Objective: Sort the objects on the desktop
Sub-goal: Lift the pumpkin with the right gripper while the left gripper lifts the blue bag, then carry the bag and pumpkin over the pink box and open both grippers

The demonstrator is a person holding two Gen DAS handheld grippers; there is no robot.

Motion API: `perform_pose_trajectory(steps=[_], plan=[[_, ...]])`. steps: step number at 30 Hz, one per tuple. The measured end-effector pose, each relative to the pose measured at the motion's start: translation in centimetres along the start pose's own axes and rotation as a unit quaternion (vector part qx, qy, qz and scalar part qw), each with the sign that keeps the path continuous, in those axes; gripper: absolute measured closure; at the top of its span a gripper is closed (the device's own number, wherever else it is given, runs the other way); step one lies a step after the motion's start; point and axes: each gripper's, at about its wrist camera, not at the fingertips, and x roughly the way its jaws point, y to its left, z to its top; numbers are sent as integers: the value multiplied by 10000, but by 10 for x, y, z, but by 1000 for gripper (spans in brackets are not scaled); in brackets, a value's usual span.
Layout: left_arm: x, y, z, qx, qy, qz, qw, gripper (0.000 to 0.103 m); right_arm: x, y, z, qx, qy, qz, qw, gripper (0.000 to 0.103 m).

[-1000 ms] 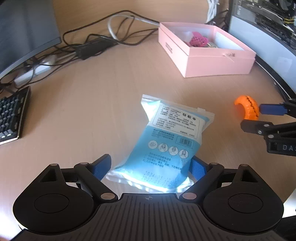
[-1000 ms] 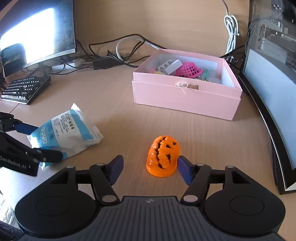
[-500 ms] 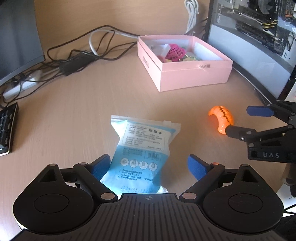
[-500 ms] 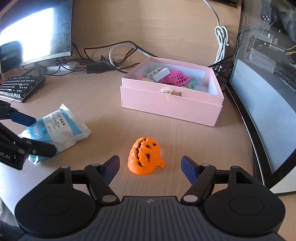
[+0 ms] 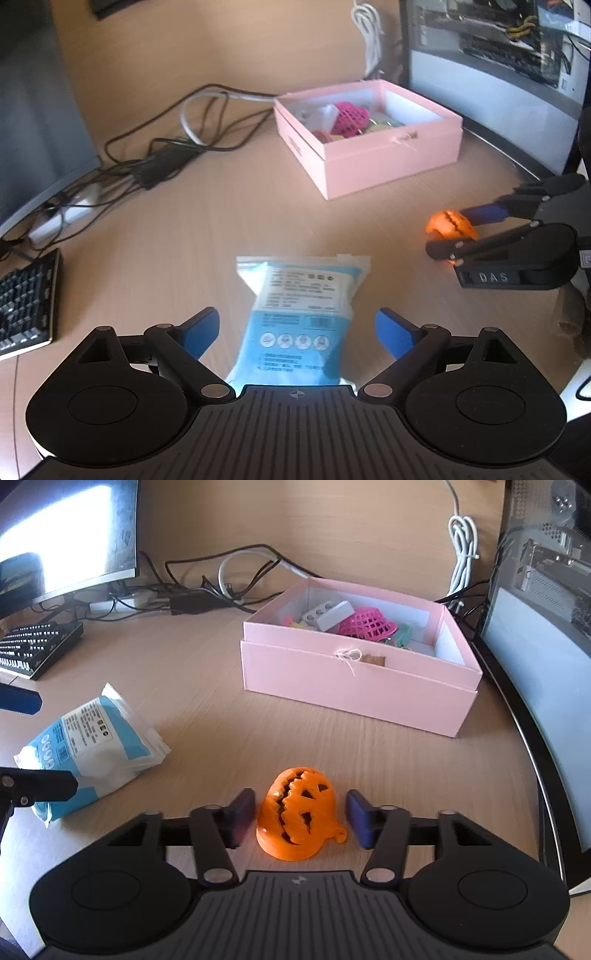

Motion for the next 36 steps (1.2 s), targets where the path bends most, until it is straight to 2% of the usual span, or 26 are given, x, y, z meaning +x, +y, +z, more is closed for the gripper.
perform_pose_trajectory(steps=[3, 6, 9, 10, 13, 16, 20, 24, 28, 33, 36], plan=[[14, -1, 7, -41, 164, -53, 9998, 8, 0, -1, 1, 22, -15, -18, 10000, 61], [30, 0, 11, -117, 371, 35, 9992, 13, -2, -3, 2, 62, 11, 7, 10000, 62], [36, 3, 9, -246, 523, -137, 9982, 26, -7, -4, 3, 28, 60, 65, 10000, 66], [37, 3, 8, -215, 559, -147, 9981, 33, -10, -5, 3, 16, 81, 91, 9999, 67], [36, 2, 7, -112, 543, -266, 9981, 44, -17, -9, 7, 46, 148, 172, 9997, 68], [30, 1, 9, -129, 470, -420, 9979, 44, -31, -15, 15, 64, 41, 159, 9998, 68], [18, 1, 26, -110, 178, -574, 9981, 44, -50, -24, 30, 87, -221, 92, 9997, 68], [1, 3, 60, -120, -270, -828, 9961, 44, -68, -33, 43, 133, -405, 90, 9991, 68], [-6, 2, 110, -104, -693, -1153, 9909, 44, -84, -44, 58, 120, -597, 1, 9981, 68], [10, -12, 172, 121, -1115, -1351, 9845, 44, -100, -57, 76, 151, -931, -182, 9954, 68], [33, -22, 204, 146, -1137, -1475, 9824, 43, -99, -64, 85, 222, -1090, -317, 9933, 68]])
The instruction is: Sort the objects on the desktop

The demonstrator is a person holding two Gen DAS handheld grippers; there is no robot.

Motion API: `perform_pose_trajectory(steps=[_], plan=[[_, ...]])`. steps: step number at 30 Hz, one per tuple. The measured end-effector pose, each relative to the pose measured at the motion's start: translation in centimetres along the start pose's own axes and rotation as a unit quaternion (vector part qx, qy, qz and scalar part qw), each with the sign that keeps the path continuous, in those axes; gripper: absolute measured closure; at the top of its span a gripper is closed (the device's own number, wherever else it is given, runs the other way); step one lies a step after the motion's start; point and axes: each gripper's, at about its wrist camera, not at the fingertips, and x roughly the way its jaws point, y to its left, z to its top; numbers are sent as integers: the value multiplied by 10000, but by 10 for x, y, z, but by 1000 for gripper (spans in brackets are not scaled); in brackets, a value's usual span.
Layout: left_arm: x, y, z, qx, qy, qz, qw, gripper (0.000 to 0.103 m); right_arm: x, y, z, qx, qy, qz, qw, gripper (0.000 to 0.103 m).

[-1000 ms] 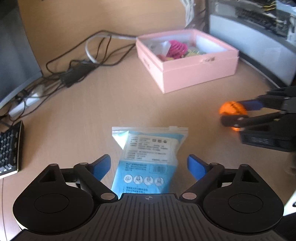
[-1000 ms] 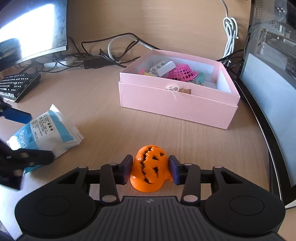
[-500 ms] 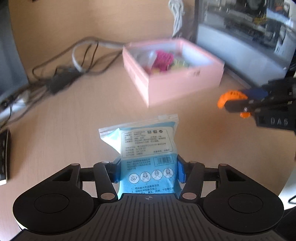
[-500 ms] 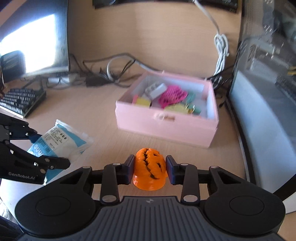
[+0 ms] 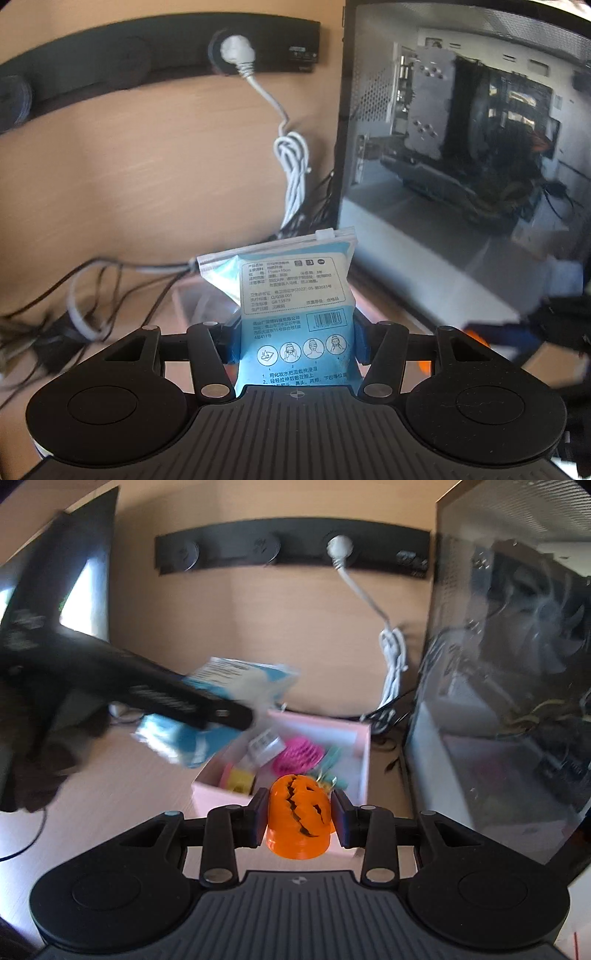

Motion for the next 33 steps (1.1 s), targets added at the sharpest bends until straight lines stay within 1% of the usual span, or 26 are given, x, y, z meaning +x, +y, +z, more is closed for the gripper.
perform_pose_trajectory(steps=[1, 2, 4, 6, 8, 9, 11, 14, 18, 20, 21, 22, 24, 25, 26, 28, 29, 30, 31, 32, 33], plan=[[16, 3, 6, -22, 27, -30, 10000, 40, 4, -3, 2, 34, -17, -48, 10000, 68], [28, 5, 9, -40, 67, -49, 10000, 31, 8, -5, 4, 77, -17, -99, 9999, 68], [43, 13, 8, -154, 156, -5, 9998, 25, 19, -10, 6, 171, 32, -168, 9997, 68], [45, 24, -2, -399, 263, 27, 9989, 24, 29, -16, 9, 281, 135, -211, 9993, 68], [33, 33, -18, -552, 229, 42, 9982, 14, 38, -20, 12, 293, 227, -252, 9990, 68], [26, 37, -29, -613, 202, 124, 9978, 13, 43, -21, 13, 280, 272, -281, 9988, 68], [15, 45, -49, -721, 247, 284, 9967, 11, 54, -23, 17, 315, 354, -299, 9984, 68], [10, 56, -82, -986, 569, 518, 9921, 11, 79, -22, 29, 469, 438, -248, 9976, 68], [9, 69, -112, -1314, 898, 576, 9856, 11, 120, -7, 57, 520, 221, -182, 9982, 68], [8, 72, -120, -1401, 974, 563, 9837, 9, 146, 2, 72, 354, 2, -411, 9985, 68], [7, 73, -123, -1421, 988, 564, 9833, 9, 159, 4, 79, 278, -61, -581, 9979, 66], [6, 73, -124, -1429, 992, 572, 9831, 8, 172, 4, 83, 274, -12, -696, 9972, 65], [3, 73, -127, -1406, 960, 599, 9836, 7, 190, -5, 88, 478, 224, -881, 9947, 64], [0, 74, -130, -1382, 930, 615, 9841, 6, 190, -10, 86, 592, 247, -850, 9943, 63], [-3, 75, -134, -1357, 910, 640, 9845, 5, 186, -13, 83, 660, 246, -795, 9943, 60], [-7, 76, -144, -1336, 928, 681, 9843, 4, 171, -14, 71, 688, 225, -672, 9951, 56], [-8, 76, -149, -1328, 950, 678, 9842, 4, 160, -13, 63, 675, 215, -591, 9957, 52], [-11, 74, -153, -1322, 968, 677, 9842, 4, 146, -12, 54, 668, 195, -514, 9962, 45], [-13, 73, -158, -1319, 978, 709, 9839, 3, 132, -14, 43, 675, 176, -451, 9965, 41], [-17, 70, -161, -1317, 962, 752, 9837, 3, 119, -16, 34, 695, 159, -404, 9966, 35], [-21, 67, -164, -1302, 914, 785, 9841, 2, 103, -18, 22, 738, 151, -365, 9965, 31]])
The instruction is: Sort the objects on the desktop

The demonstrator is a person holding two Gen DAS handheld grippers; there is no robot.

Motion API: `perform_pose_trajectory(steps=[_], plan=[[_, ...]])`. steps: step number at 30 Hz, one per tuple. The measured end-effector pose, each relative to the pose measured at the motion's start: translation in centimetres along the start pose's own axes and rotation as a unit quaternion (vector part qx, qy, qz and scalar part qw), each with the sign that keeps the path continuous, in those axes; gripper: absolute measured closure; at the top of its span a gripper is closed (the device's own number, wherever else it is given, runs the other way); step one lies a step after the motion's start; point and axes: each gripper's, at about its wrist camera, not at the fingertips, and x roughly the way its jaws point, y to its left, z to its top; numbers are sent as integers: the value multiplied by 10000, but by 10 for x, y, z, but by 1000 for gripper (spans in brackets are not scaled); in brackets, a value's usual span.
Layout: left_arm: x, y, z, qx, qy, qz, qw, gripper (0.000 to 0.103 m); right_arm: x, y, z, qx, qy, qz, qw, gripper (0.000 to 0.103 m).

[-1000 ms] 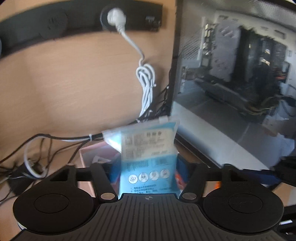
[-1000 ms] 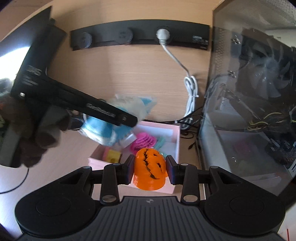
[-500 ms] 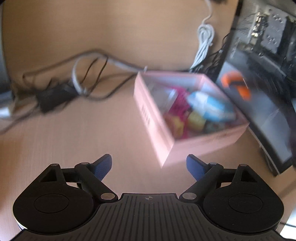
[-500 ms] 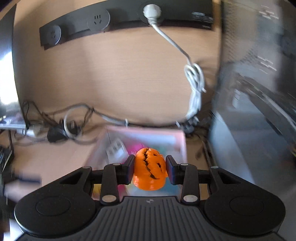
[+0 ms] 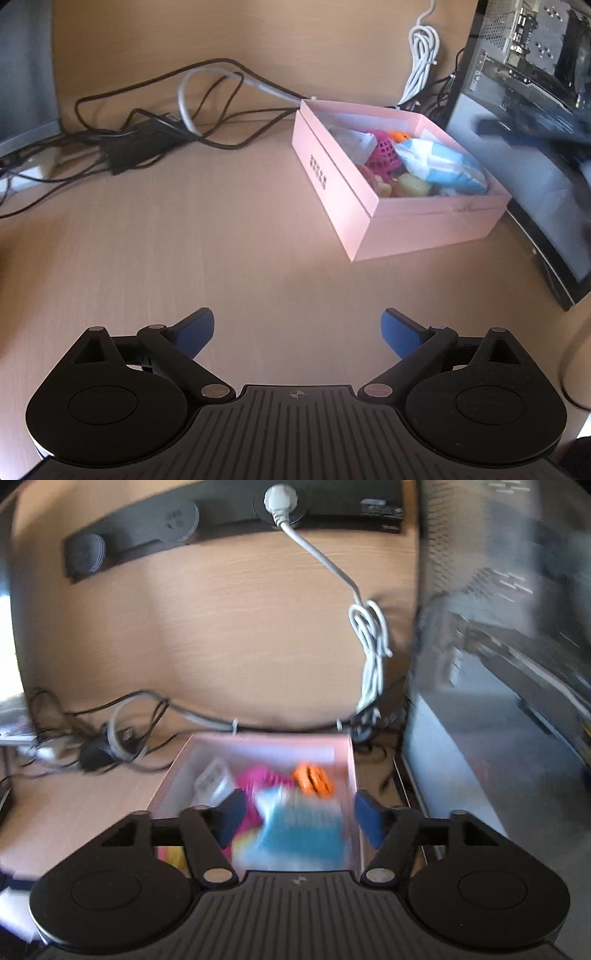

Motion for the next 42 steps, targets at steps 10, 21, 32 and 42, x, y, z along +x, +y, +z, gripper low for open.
perform_pose_trajectory(steps=[10, 21, 32, 42], plan=[[-15, -16, -36, 16, -131, 297, 9995, 0, -56, -4, -97, -6, 715, 293, 9970, 12], [-20, -14, -70, -350, -402, 545, 9971, 0, -40, 26, -143, -359, 1265, 515, 9900, 0], [-9, -23, -72, -185, -667, 959, 9930, 0, -27, 19, -149, -602, 867, 335, 9938, 0], [-5, -21, -69, -259, -675, 1132, 9909, 0, -5, 15, -140, -767, 555, 629, 9935, 0]])
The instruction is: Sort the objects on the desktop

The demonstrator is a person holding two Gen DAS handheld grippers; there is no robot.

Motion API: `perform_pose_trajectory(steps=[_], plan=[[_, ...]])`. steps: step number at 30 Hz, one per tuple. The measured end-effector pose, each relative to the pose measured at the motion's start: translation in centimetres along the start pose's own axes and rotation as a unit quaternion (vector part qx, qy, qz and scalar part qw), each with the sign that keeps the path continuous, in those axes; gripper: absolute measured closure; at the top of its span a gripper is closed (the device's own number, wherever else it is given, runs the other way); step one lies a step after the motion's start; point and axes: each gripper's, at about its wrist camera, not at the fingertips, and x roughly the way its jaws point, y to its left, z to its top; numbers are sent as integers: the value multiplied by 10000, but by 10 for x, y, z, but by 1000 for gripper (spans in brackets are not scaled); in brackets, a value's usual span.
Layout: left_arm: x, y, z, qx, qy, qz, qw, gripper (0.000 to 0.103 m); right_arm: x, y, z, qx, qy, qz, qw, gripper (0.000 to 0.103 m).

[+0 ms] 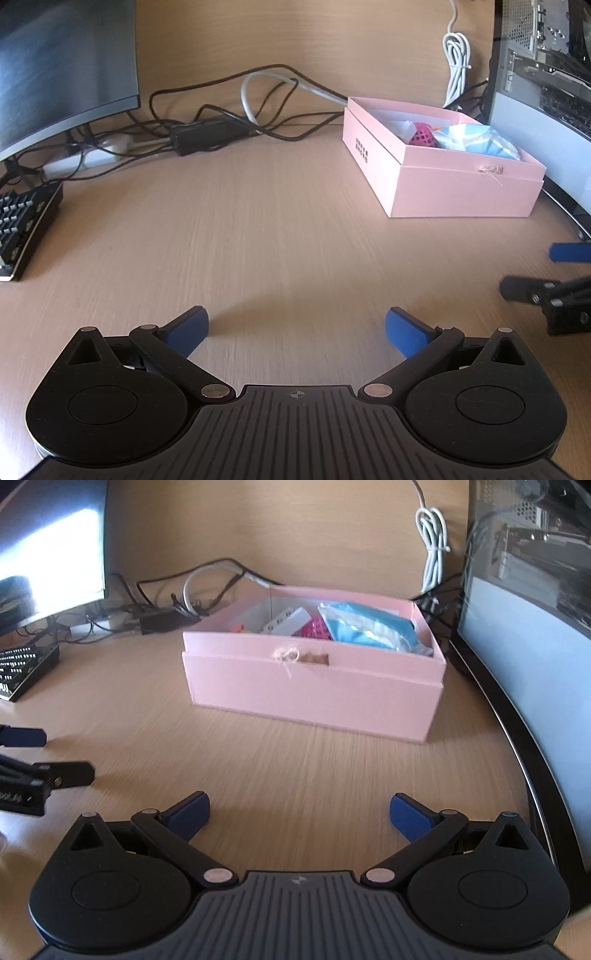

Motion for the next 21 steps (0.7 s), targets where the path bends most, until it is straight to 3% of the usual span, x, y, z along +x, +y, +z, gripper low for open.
perform_pose_trajectory(steps=[21], plan=[[0, 0, -1, 8, -9, -12, 10000, 0, 4, -2, 4, -42, 9, 50, 10000, 0]])
